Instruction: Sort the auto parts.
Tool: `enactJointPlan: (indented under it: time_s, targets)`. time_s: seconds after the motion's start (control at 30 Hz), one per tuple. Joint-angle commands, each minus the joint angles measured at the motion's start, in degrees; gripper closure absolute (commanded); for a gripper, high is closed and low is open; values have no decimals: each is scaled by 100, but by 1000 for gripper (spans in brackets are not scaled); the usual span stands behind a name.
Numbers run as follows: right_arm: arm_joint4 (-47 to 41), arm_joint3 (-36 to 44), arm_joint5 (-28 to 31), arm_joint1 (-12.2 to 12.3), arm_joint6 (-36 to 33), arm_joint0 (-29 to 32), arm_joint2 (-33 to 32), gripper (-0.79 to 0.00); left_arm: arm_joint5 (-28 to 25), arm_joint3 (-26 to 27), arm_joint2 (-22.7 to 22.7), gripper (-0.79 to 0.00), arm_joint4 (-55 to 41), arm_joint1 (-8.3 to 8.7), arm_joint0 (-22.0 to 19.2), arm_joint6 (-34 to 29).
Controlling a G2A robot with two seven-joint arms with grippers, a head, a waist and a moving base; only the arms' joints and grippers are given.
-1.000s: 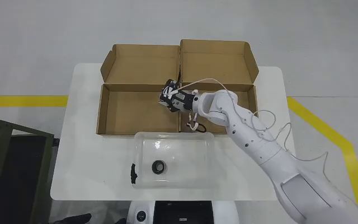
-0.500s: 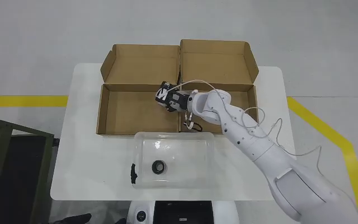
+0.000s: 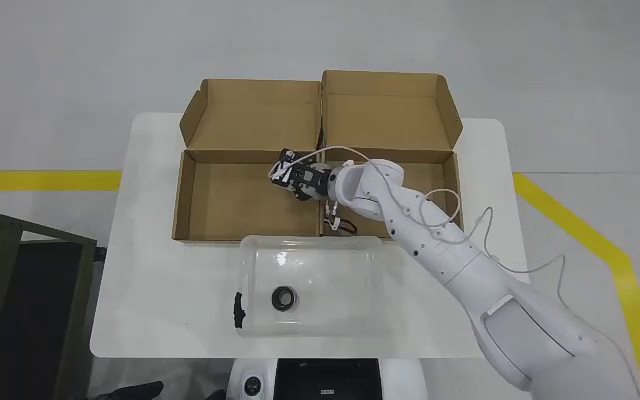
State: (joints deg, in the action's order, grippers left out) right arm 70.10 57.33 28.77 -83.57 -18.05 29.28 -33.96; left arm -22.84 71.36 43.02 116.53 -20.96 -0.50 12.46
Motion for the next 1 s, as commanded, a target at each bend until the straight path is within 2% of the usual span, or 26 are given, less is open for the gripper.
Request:
enactJointPlan:
  time_s: [0.0, 0.13, 0.47, 0.7, 0.97]
  targets:
    - [28, -37, -1, -19, -11, -1, 1, -231, 0, 0, 0, -785, 0, 0, 0, 0]
    - [75, -88, 22, -56, -22, -5, -9, -286, 0, 0, 0, -785, 0, 0, 0, 0]
    - [135, 339, 96, -51, 95, 143, -201, -517, 0, 0, 0, -785, 0, 0, 0, 0]
    - [211, 1399, 269, 114, -106, 552, -549, -548, 0, 0, 0, -785, 0, 0, 0, 0]
    - [362, 2872, 497, 381, -568, 1388, -1046, -570, 0, 0, 0, -785, 0, 0, 0, 0]
